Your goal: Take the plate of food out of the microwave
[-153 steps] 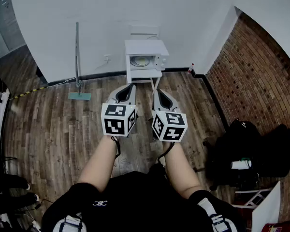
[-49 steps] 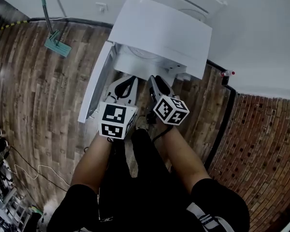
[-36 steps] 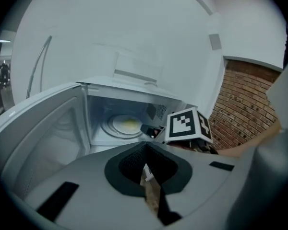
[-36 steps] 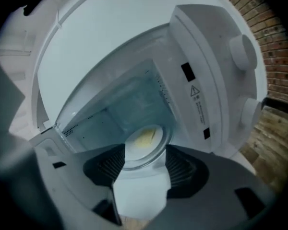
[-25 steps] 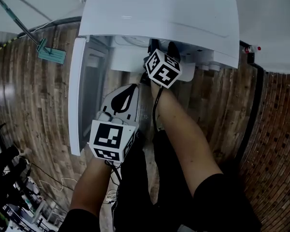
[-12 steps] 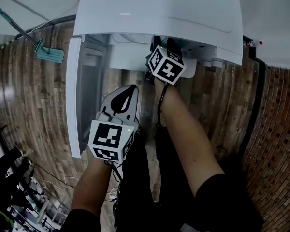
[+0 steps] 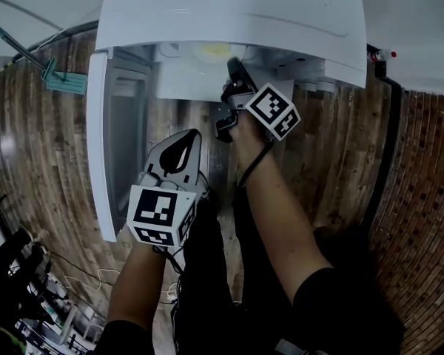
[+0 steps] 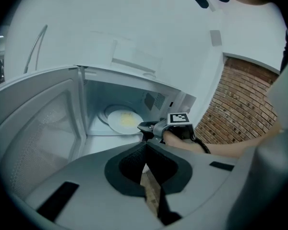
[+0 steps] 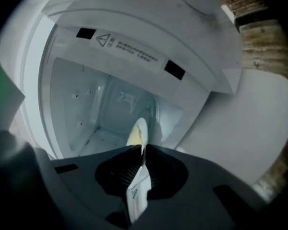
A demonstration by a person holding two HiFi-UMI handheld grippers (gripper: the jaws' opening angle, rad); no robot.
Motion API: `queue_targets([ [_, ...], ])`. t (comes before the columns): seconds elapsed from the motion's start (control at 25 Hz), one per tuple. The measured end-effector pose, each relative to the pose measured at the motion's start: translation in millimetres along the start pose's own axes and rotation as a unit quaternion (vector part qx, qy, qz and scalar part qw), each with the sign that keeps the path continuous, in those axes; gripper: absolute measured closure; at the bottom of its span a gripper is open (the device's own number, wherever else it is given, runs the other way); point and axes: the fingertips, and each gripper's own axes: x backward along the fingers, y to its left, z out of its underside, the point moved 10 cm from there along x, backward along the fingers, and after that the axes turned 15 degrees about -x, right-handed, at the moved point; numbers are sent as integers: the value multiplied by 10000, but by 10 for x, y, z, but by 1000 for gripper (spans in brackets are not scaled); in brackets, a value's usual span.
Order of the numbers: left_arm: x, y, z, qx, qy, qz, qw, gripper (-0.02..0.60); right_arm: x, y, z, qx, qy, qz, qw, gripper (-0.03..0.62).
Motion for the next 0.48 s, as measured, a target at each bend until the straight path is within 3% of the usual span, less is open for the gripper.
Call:
queue_targets([
  [0.24, 35, 34, 48, 154, 10, -98, 9998, 581, 193, -84, 32, -761, 179, -756, 9941, 569],
  [0.48, 103, 27, 11, 234, -18, -214, 9995, 581, 529, -76, 110, -747, 527, -840, 9923, 569],
])
